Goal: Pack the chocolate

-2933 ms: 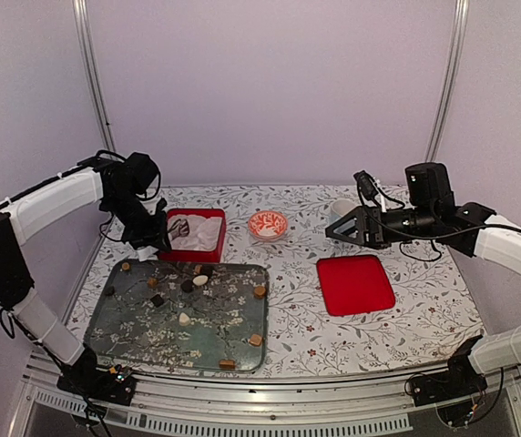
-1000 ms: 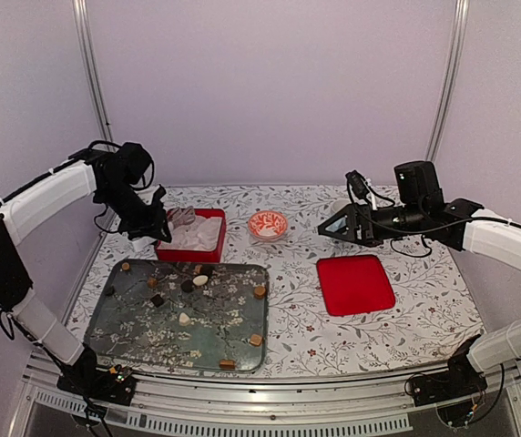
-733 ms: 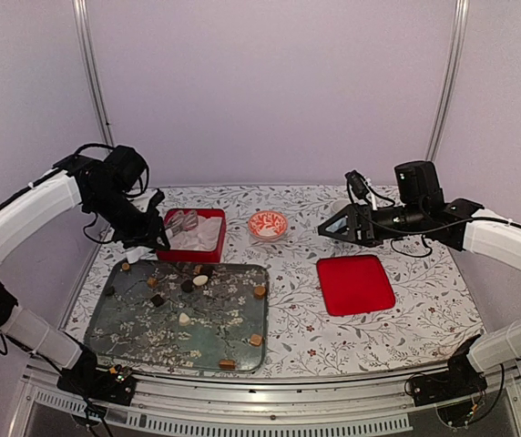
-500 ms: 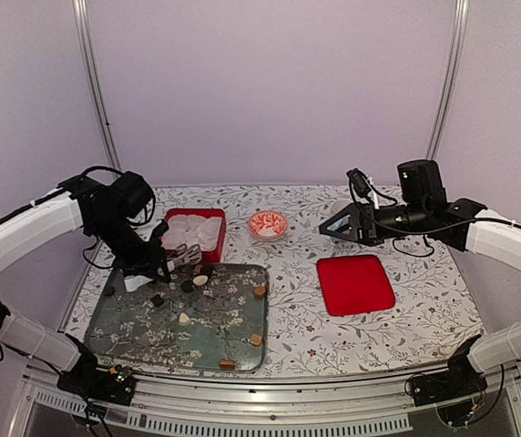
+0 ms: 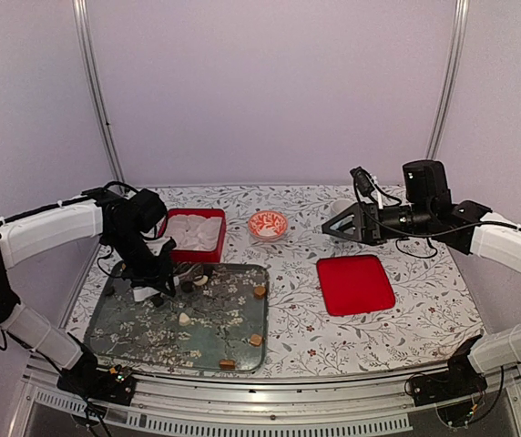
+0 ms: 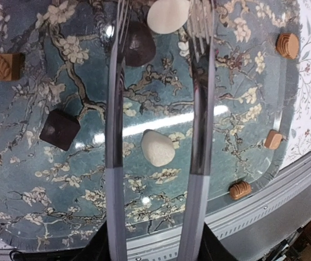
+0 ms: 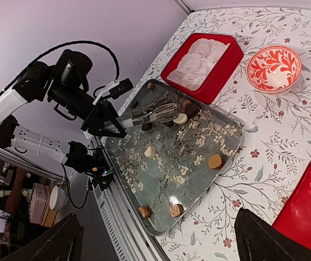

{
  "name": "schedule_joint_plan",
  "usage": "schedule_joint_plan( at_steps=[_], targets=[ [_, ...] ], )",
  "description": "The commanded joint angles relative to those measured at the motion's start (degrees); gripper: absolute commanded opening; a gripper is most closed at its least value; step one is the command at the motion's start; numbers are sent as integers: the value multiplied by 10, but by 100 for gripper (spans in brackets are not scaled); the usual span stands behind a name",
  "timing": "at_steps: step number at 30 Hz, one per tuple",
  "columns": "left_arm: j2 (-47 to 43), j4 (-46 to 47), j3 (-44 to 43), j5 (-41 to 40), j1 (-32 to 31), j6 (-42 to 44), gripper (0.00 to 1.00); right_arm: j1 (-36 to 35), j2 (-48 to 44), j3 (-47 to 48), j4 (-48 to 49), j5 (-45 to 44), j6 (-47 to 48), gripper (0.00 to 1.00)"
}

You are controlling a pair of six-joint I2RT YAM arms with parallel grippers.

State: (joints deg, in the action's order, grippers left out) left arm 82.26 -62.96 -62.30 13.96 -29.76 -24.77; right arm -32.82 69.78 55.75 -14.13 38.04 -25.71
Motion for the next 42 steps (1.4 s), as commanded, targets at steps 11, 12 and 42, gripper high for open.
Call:
schedule_joint_plan(
  at_steps=[11, 12, 42],
  targets=[
    [45, 18, -20, 5, -33, 54, 37, 3, -15, -8, 10, -5, -7, 99],
    [46, 16, -19, 7, -36, 56, 37, 3, -15, -8, 10, -5, -7, 99],
    [-23, -44, -32, -10, -55, 26, 18, 3, -24, -13, 6, 4, -5, 99]
  ],
)
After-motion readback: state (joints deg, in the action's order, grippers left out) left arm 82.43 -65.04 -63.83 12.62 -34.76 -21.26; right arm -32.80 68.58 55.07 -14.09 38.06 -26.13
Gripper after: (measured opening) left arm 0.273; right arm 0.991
